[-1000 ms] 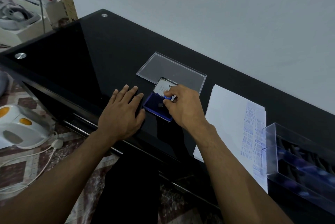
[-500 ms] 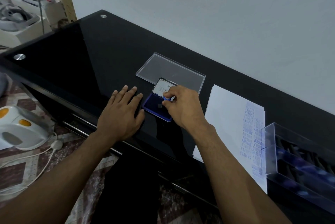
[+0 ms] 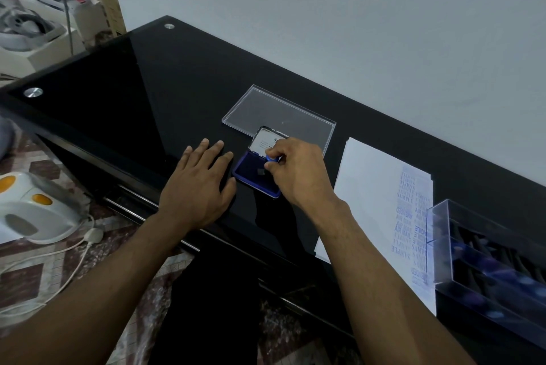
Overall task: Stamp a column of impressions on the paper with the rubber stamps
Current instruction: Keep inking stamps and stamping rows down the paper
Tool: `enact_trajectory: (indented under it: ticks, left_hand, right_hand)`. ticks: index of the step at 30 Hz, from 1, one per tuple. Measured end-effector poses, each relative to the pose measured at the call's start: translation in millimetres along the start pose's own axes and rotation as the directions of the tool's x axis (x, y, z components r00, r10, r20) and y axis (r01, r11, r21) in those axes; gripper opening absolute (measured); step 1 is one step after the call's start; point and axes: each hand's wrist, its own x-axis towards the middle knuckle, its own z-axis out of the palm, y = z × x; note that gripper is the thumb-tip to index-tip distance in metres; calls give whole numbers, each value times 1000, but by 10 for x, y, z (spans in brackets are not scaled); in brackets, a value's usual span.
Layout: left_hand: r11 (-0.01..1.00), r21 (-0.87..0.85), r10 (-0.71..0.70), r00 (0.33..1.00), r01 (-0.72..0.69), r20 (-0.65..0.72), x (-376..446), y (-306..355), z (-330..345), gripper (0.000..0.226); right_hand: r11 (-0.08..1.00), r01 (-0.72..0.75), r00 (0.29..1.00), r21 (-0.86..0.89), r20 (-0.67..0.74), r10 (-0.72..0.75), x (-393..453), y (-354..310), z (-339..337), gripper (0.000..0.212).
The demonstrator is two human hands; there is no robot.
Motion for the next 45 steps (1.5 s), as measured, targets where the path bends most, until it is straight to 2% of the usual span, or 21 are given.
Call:
enact_trajectory:
  ticks: [6,9,12,14,21,26,31,37,45]
  left_hand:
    - [1000,-3,1,1000,-1,5,-4,-7,-9,70]
    - [1000,-28,6,1000,-6,14,9,-15,-19,72]
    - [994,-109,-4,1000,4,-1,18,-20,-57,76]
    - [984,-180,-16,999,10,-31,26,34,-101,75]
    - [967,-199,153,987,-160,-49,36,767,-144,68]
    - [927,-251,284,959,-279,-16,-36,1421,-59,69]
    - [893,-253,388,922,-372,13,-104,1971,42,68]
    - [882,-264,423,903,-390,81,-134,2367,120,71]
    - [885,-210,445,886,-415,127,-67,2493,183,72]
  right_hand:
    - [1000,-1,1000,22,-12,1,-14,16,7,15]
    - [995,-22,1000,94,-8,23,-65,24,11,19]
    - [983,-26,995,180,-88,43,-184,81,-39,30]
    - [981,-17,990,195,-137,44,-280,164,-121,30]
    - [982,-86,968,171,-219,123,-792,584,-501,24]
    - [964,-200,939,177,-247,240,-1190,926,-788,22]
    - [955,-252,909,157,-299,289,-1513,1242,-1033,20]
    - [946,-308,890,100,-320,324,-1747,1484,-1205,25]
    - [938,-336,898,84,-273,346,-1839,1565,-1207,20]
